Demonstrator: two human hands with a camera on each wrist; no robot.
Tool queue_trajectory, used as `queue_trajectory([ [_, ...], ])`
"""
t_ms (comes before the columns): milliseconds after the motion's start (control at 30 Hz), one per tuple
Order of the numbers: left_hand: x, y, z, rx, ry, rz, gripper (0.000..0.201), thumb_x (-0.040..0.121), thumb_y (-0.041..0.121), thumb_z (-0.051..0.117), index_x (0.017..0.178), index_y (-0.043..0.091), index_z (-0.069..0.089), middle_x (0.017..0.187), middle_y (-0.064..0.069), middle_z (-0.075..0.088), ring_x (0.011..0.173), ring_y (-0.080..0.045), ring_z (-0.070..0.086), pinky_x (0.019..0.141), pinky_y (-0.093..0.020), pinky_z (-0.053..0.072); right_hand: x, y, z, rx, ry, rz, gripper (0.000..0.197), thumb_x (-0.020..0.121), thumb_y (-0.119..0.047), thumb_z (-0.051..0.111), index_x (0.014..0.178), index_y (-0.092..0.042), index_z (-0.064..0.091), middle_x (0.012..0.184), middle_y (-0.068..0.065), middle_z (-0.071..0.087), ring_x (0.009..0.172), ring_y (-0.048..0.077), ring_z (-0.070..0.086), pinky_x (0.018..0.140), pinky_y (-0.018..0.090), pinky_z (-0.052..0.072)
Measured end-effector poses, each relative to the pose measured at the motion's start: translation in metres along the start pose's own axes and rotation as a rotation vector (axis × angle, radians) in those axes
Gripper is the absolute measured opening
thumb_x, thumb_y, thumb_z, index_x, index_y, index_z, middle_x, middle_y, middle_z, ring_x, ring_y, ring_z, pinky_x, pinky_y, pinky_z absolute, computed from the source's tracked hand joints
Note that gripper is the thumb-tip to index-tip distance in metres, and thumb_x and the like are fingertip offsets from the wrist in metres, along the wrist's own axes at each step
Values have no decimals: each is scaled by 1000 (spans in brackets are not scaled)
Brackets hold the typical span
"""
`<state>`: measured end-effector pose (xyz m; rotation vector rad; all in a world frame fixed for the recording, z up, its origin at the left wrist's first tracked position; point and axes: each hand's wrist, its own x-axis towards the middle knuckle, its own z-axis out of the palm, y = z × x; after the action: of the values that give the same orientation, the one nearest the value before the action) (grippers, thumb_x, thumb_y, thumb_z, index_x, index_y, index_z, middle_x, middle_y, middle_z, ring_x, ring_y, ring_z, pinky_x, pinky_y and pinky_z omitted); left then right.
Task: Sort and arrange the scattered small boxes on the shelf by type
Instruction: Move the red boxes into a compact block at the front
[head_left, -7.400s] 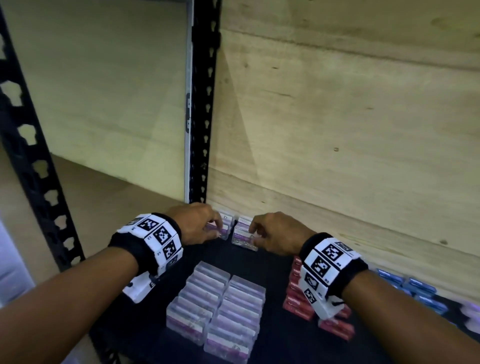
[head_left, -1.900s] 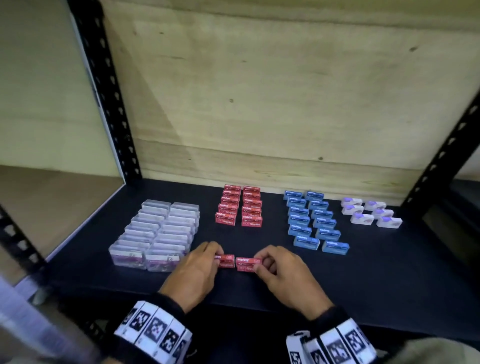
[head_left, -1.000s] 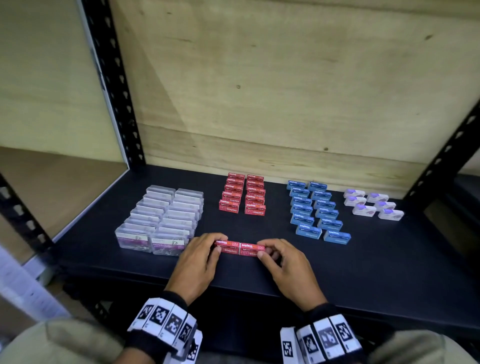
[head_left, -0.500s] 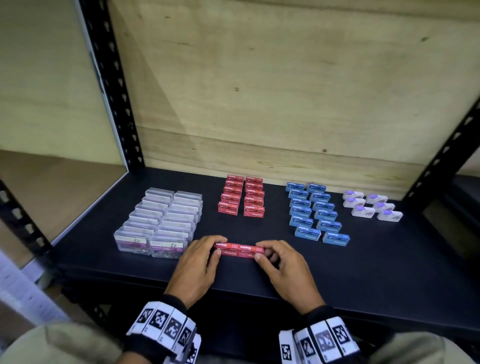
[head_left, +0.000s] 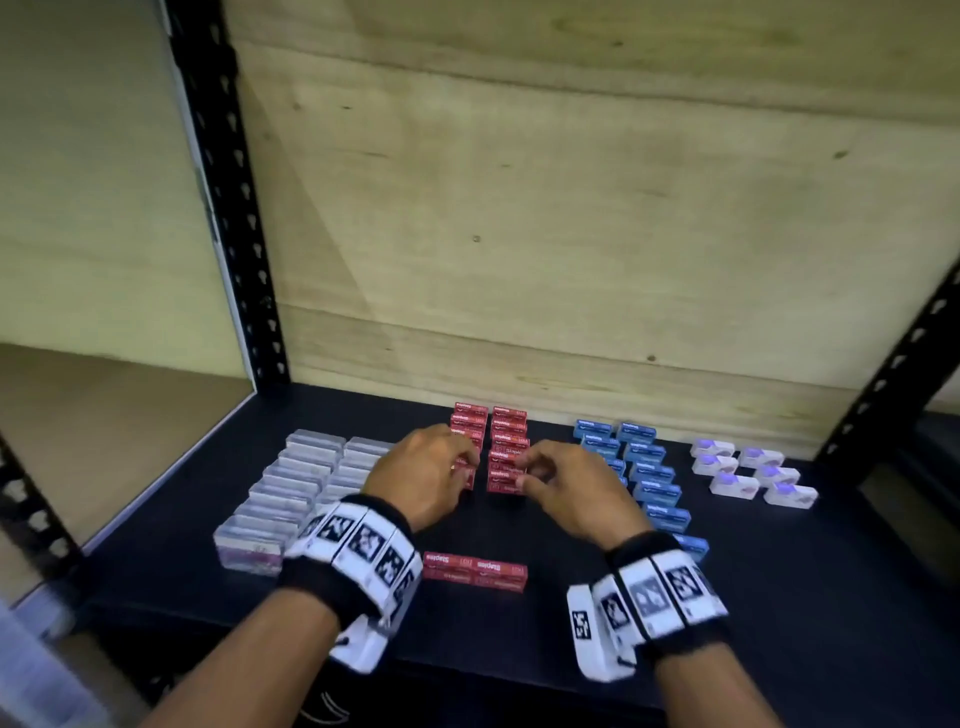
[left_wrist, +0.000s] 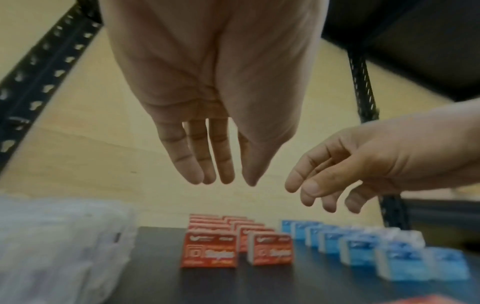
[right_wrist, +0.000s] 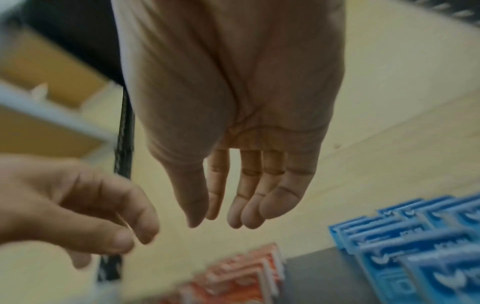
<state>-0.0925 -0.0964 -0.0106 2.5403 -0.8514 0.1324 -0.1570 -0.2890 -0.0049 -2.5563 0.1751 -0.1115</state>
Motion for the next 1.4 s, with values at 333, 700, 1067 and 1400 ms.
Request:
queue_trajectory([
  [333,57,-13,4,368,-418,-177,33,85,10,63,114,26,61,120,-1,61,105,-24,61,89,-38,53,55,11,16,-271,-188,134,20,87,-26,72,105,-29,65,110,-2,68,100,19,64,92,35,52],
  [700,64,2,2,447,-457,-208,31,87,6,62,117,14,65,119,-6,63,105,-26,62,91,-40,53,46,8,8,-245,-147,154,16,85,-28,74,100,-29,67,103,-4,70,97,17,65,91,37,53],
  [1067,-24,3,-17,407,-383,-154,25,88,7,52,105,17,69,109,-7,65,104,-26,62,87,-37,52,-25,14,8,-259,-249,100,14,79,-34,79,81,-31,66,84,-13,69,85,10,66,83,32,55],
  [1400,-45,-4,-6,221,-486,-134,37,82,8,66,112,30,60,112,6,64,101,-14,61,86,-26,50,-41,5,9,-287,-292,93,21,78,-32,79,93,-33,64,95,-10,65,94,14,62,86,30,51],
])
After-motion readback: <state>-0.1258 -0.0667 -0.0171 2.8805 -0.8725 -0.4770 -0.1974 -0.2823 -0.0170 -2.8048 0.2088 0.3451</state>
